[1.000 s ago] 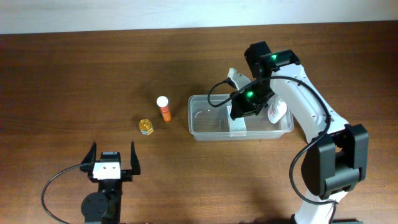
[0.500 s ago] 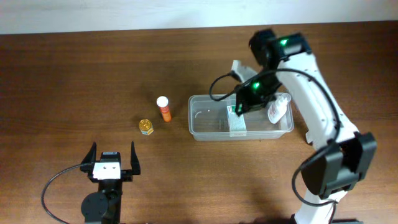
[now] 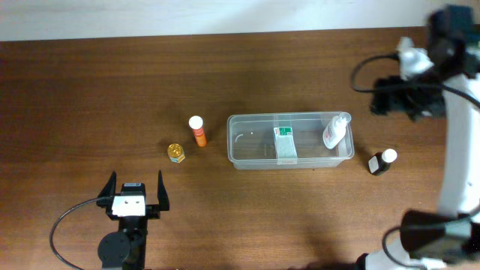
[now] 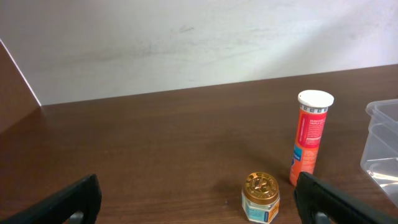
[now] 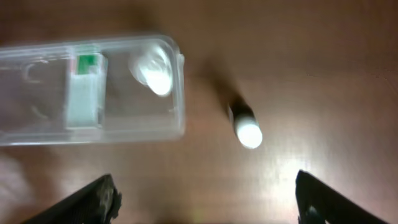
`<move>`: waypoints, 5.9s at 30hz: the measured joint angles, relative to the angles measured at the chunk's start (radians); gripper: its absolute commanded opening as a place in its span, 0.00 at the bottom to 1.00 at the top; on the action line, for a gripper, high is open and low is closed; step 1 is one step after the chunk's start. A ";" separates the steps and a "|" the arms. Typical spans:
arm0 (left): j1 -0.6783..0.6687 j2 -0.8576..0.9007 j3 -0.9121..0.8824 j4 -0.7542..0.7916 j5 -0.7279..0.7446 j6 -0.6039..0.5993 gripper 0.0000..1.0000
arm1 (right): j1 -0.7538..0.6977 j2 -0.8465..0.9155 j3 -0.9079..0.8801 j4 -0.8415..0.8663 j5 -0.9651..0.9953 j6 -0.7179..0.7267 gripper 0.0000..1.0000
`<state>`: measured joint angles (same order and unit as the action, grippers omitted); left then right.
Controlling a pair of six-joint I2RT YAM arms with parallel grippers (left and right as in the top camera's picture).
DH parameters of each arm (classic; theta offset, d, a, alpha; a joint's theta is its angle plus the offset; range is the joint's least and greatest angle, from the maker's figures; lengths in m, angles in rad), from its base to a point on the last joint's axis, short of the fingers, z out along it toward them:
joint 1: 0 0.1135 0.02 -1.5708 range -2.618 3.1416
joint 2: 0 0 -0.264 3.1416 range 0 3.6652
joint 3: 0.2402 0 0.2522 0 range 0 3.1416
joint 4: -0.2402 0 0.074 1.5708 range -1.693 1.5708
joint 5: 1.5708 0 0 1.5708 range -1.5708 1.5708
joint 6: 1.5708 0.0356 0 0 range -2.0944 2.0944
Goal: Pack container
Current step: 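Move the right gripper to the small dark bottle with white cap, then grasp the small dark bottle and lift it over the container, then lower the dark bottle into the container and open the right gripper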
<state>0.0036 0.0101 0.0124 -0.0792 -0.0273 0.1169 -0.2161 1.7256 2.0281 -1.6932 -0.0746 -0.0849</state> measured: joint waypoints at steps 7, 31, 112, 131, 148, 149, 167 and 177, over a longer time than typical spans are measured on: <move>0.000 0.000 0.000 0.000 0.002 0.000 0.99 | -0.148 -0.097 -0.273 0.089 -0.044 0.011 0.88; 0.000 0.000 0.000 0.000 0.002 0.000 0.99 | -0.179 -0.002 -0.574 0.371 -0.012 -0.074 0.89; 0.000 0.000 0.000 0.000 0.002 0.000 0.99 | -0.005 0.146 -0.062 -0.001 -0.093 -0.154 0.18; 0.000 0.000 0.000 0.000 0.002 0.000 0.99 | 0.366 0.142 -0.018 0.138 -0.100 -0.011 0.19; 0.000 0.000 0.000 0.000 0.002 0.000 0.99 | 0.406 0.321 -0.037 0.143 -0.027 0.089 0.20; 0.000 0.000 0.000 0.000 0.002 0.000 0.99 | 0.406 0.324 -0.038 0.143 -0.027 0.089 0.19; 0.000 0.000 0.000 0.000 0.002 0.000 0.99 | 0.395 0.342 -0.182 0.327 -0.015 0.089 0.20; 0.000 0.000 0.000 0.000 0.002 0.000 0.99 | 0.389 0.342 -0.190 0.342 0.005 0.089 0.20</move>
<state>0.0036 0.0101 0.0124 -0.0792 -0.0257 0.1169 0.1726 2.0678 1.8385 -1.3510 -0.0700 0.0044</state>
